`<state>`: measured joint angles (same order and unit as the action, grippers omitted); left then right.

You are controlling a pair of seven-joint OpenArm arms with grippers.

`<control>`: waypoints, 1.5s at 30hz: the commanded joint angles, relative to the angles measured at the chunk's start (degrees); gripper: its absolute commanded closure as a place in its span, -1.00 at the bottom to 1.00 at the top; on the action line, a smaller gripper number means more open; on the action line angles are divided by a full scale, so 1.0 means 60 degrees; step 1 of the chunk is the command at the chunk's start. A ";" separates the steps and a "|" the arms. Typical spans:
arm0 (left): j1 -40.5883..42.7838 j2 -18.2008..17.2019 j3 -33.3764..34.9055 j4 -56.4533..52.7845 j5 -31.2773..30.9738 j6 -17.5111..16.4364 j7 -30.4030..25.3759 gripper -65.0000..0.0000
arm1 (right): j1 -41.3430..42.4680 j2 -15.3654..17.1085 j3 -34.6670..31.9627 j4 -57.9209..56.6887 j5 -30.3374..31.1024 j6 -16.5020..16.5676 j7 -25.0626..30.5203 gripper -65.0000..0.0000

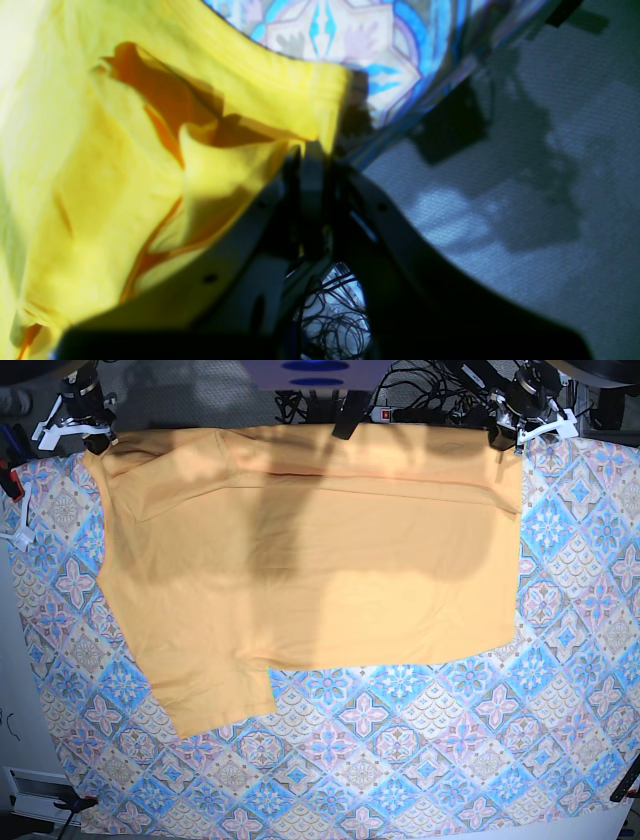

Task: Fold the T-shirt properly
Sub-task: 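Pull the folded edge corners apart with both grippers to flatten it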

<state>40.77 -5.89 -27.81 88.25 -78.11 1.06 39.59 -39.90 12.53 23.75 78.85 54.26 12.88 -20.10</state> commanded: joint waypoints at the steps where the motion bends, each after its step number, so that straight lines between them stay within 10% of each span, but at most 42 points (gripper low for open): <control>1: 0.0098 -0.0095 -0.0031 0.0127 -0.0103 -0.0096 -0.0042 1.00 | -0.0097 0.0131 0.0108 0.0097 0.0034 0.0072 0.0236 0.99; 9: 0.0083 -0.0095 -0.0031 0.0127 -0.0118 -0.0096 -0.0028 0.99 | -0.0097 0.0131 0.0255 0.0170 0.0019 0.0058 0.0221 0.69; 17: 0.0098 -0.0095 0.0247 0.0142 -0.0367 -0.0096 -0.0028 0.35 | -0.0039 0.0131 0.0284 0.0155 0.0019 0.0043 0.0236 0.62; 45: 0.0801 0.0007 0.0306 0.0259 -0.0792 -0.0096 0.0939 0.34 | -0.0097 0.0116 0.1119 0.0082 0.0004 0.0028 0.0177 0.62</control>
<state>44.95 -5.41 -25.80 88.55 -82.19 1.34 44.77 -39.88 12.38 30.04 78.74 54.06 12.64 -20.03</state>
